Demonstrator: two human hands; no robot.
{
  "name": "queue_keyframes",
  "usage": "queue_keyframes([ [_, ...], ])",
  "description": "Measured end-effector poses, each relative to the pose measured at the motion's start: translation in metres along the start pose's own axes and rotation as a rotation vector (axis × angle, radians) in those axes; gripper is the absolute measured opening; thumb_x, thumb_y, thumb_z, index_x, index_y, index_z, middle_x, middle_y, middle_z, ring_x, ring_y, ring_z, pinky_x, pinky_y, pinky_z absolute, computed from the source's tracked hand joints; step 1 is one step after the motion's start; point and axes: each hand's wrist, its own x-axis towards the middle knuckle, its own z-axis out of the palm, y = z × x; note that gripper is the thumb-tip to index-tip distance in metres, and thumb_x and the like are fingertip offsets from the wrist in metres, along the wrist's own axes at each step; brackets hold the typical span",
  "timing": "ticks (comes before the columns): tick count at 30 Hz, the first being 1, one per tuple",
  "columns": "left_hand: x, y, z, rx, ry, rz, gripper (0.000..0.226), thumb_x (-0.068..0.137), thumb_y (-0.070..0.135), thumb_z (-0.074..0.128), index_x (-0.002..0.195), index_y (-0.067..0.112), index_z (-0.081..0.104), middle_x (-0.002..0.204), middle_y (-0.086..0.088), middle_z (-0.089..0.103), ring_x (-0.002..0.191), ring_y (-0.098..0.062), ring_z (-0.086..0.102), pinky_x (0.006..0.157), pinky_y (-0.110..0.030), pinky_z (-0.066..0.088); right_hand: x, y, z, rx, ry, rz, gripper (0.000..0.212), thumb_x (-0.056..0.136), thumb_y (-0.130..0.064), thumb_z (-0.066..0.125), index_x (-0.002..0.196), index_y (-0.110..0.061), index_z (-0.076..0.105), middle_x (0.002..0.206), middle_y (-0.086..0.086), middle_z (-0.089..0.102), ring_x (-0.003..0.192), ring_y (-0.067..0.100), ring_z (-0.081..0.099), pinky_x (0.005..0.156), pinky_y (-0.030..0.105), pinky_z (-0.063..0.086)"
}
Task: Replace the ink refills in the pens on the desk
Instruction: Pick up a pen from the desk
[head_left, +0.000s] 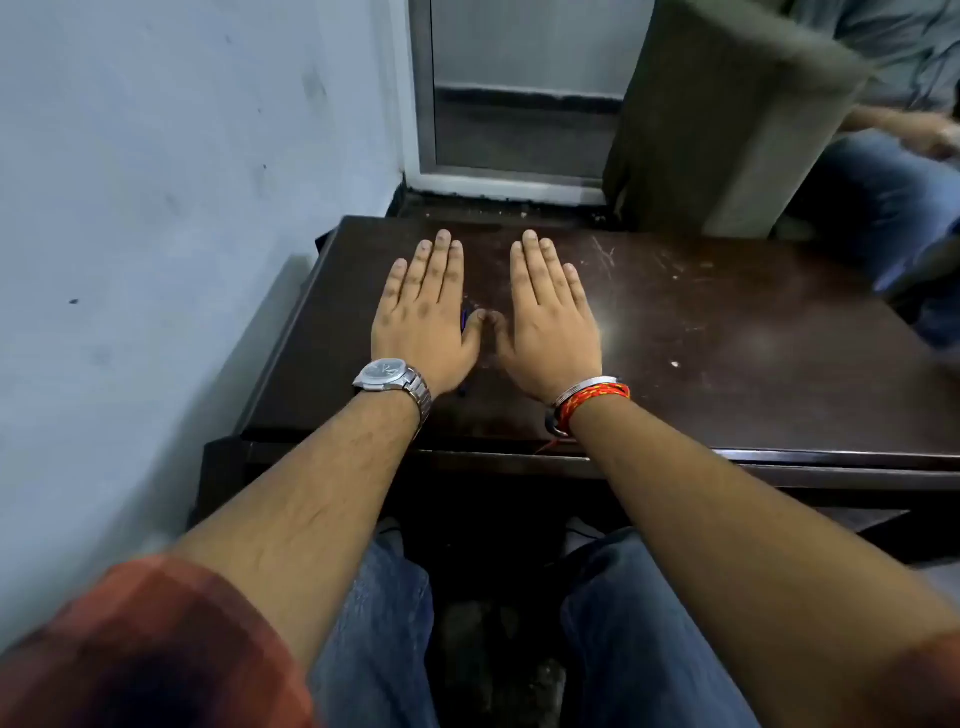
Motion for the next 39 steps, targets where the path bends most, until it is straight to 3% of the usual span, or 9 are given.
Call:
queue_keyframes([
  [6,-0.008,0.004,0.055,-0.081,-0.05,-0.185,0.067,0.092,0.049,0.05,0.147,0.012,0.043,0.16,-0.008,0.035,0.151,-0.025,0.024,0.123,-0.045,0.004,0.005,-0.002,0.051,0.026,-0.07,0.07,0.072,0.097,-0.031,0.046,0.156,-0.007,0.014,0.167,0.008,0.009,0.154,0.021,0.004,0.124,0.037,0.001],
  [11,-0.004,0.01,0.072,-0.127,-0.016,-0.36,0.039,0.082,0.05,0.066,0.1,0.016,0.071,0.148,-0.009,0.05,0.144,-0.028,0.035,0.123,-0.047,0.005,0.001,0.0,0.067,0.078,-0.028,0.174,0.067,0.097,-0.029,0.048,0.155,-0.008,0.022,0.165,0.007,0.019,0.154,0.02,0.01,0.124,0.037,-0.001],
  [16,0.012,0.015,0.074,-0.11,-0.087,-0.381,0.041,0.087,0.055,0.059,0.103,0.021,0.076,0.154,-0.004,0.042,0.145,-0.024,0.031,0.123,-0.044,0.003,0.008,0.001,0.065,0.149,0.002,0.221,0.058,0.096,-0.027,0.052,0.149,-0.009,0.038,0.159,0.006,0.036,0.151,0.019,0.022,0.123,0.036,0.003],
  [21,0.015,0.015,0.064,-0.201,-0.027,-0.402,0.031,0.092,0.042,0.06,0.1,0.017,0.076,0.145,0.0,0.048,0.136,-0.022,0.039,0.122,-0.04,0.012,0.014,-0.002,0.062,0.438,0.106,0.299,0.041,0.091,-0.023,0.062,0.129,-0.006,0.061,0.135,0.009,0.062,0.129,0.025,0.054,0.11,0.039,0.038],
  [26,0.012,0.018,0.041,-0.578,0.069,-0.36,0.012,0.088,0.021,0.065,0.084,0.01,0.067,0.108,-0.004,0.061,0.1,-0.027,0.059,0.087,-0.031,0.042,0.029,0.0,0.067,1.02,0.03,0.677,0.036,0.092,-0.037,0.065,0.11,-0.006,0.07,0.104,0.01,0.073,0.101,0.026,0.067,0.095,0.043,0.052],
  [29,0.008,0.018,0.037,-0.694,-0.051,-0.331,0.007,0.089,0.017,0.062,0.089,0.011,0.058,0.088,0.001,0.058,0.08,-0.022,0.057,0.064,-0.014,0.037,0.031,0.0,0.068,1.348,0.031,0.735,0.022,0.094,-0.026,0.065,0.083,-0.008,0.07,0.066,-0.001,0.064,0.065,0.017,0.058,0.068,0.035,0.049],
  [32,0.007,0.017,0.037,-0.773,-0.149,-0.358,0.004,0.094,0.019,0.055,0.095,0.017,0.052,0.078,0.01,0.053,0.068,-0.006,0.051,0.054,-0.004,0.035,0.031,-0.005,0.066,1.47,0.015,0.684,0.018,0.095,-0.018,0.064,0.08,-0.01,0.07,0.061,-0.005,0.063,0.059,0.009,0.056,0.065,0.031,0.049],
  [35,0.009,0.02,0.035,-0.806,-0.095,-0.363,0.012,0.1,0.023,0.048,0.09,0.018,0.052,0.073,0.009,0.055,0.062,-0.003,0.049,0.051,-0.006,0.034,0.033,-0.01,0.065,1.587,0.005,0.685,0.021,0.096,-0.015,0.063,0.076,-0.008,0.067,0.064,0.002,0.06,0.059,0.012,0.055,0.062,0.029,0.049],
  [39,0.01,0.021,0.032,-0.77,-0.032,-0.347,0.018,0.1,0.024,0.046,0.093,0.016,0.061,0.072,0.005,0.061,0.065,-0.013,0.051,0.053,-0.021,0.03,0.036,-0.014,0.062,1.686,0.037,0.713,0.03,0.095,-0.012,0.063,0.065,-0.011,0.063,0.059,0.002,0.055,0.055,0.01,0.049,0.058,0.026,0.043],
])
